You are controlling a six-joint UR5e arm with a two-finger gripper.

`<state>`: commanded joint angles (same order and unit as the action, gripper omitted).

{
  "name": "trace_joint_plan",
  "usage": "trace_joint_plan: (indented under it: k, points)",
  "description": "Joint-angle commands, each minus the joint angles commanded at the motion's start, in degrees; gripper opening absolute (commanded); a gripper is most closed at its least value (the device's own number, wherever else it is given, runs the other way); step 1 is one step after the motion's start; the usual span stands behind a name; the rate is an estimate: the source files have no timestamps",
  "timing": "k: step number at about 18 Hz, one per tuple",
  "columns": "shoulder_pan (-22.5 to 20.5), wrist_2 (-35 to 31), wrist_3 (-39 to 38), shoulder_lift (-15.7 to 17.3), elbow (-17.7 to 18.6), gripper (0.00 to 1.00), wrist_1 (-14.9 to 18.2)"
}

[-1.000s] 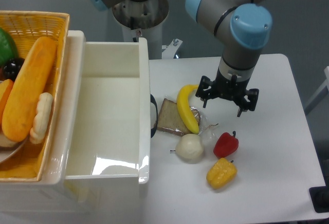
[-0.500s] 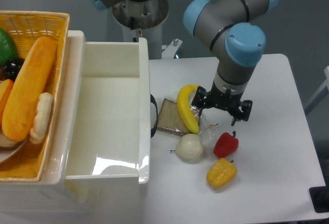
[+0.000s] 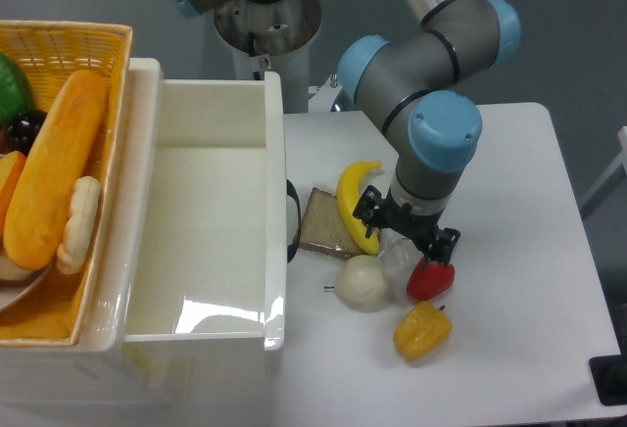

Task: Pick up the pear
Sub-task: 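Lower the open gripper toward the white round fruit beside the banana, then close the gripper around the white round fruit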

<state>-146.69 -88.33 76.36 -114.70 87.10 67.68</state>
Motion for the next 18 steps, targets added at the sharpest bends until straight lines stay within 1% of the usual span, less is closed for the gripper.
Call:
trace_joint_plan:
  k: [5,7,10,12,18]
  points:
    - [0.6,-2.5,10.5,-2.7,-0.1,1.00,-0.1]
    - [1.3,-2.6,12.9,-3.9,-0.3,1.00,0.0]
    - [1.5,-2.5,14.5,-4.6,-0.1,1.00,0.0]
    - [2.6,-2.5,13.6,-5.2,-0.1,1.00,0.0]
    - [3.0,-2.3,13.6,-6.2,-0.1,1.00,-0.1]
